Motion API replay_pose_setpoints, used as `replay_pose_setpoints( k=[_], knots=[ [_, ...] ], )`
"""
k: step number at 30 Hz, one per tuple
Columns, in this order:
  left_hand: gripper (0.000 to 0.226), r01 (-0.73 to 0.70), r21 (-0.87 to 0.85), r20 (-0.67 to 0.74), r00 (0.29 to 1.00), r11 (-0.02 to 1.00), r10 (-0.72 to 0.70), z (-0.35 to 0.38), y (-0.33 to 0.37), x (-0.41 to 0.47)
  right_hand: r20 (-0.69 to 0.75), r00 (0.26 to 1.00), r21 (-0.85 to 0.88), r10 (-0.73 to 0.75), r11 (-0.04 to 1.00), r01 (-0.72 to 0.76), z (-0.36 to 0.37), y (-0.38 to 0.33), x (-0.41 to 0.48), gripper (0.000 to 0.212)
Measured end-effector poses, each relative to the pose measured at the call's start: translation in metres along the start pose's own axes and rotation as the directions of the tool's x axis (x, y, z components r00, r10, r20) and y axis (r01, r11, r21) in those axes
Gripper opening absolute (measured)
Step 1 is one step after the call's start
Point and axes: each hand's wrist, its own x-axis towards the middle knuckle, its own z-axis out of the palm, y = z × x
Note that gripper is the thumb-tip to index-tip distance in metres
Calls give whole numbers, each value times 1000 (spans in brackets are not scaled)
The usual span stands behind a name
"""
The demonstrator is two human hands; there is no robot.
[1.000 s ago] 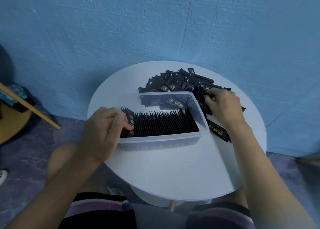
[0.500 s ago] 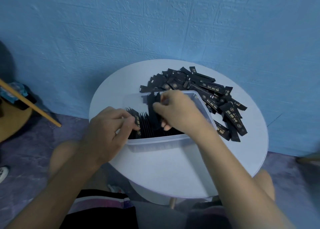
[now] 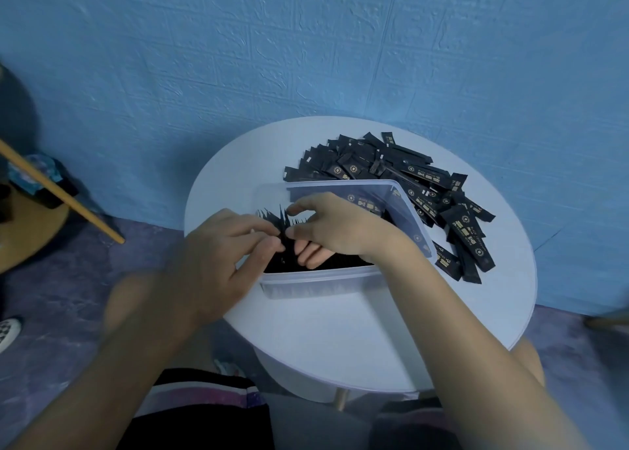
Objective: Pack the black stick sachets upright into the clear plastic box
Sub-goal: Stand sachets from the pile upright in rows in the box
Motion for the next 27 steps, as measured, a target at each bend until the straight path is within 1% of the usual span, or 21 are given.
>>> replay_pose_setpoints(
  k=[2,4,5,7,10,12,18,22,27],
  knots=[
    [38,-25,118,-73,997,993,34,-1,3,-1,33,999,1,-1,1000,1,-1,-2,0,55],
    [33,-34,174,-116,992,984,54,-2,6,-3,56,998,-6,-4,1000,5,-2,-4,0,59],
    [34,-39,166,-100,993,985,56,-2,7,-4,65,998,-15,-8,1000,9,-3,-5,1,59],
    [38,-31,94,-28,999,995,34,-2,9,-7,89,996,-42,-12,999,16,-4,-6,3,56],
    [44,16,-13,54,998,1000,-15,-3,11,-8,113,994,-58,-15,998,22,-5,-6,5,43],
    [45,21,-49,80,997,999,-17,-3,12,-7,116,993,-53,-15,998,21,-6,-7,6,39],
    [44,-5,-66,109,994,998,13,-1,13,-5,87,996,-30,-27,999,30,-7,-3,14,43],
    [44,-9,-82,93,995,997,16,2,12,-6,112,993,-67,-41,997,49,-5,-7,17,40],
    [41,-28,-82,52,998,996,32,5,12,-5,135,991,-128,-17,991,35,-5,-13,20,37]
  ],
)
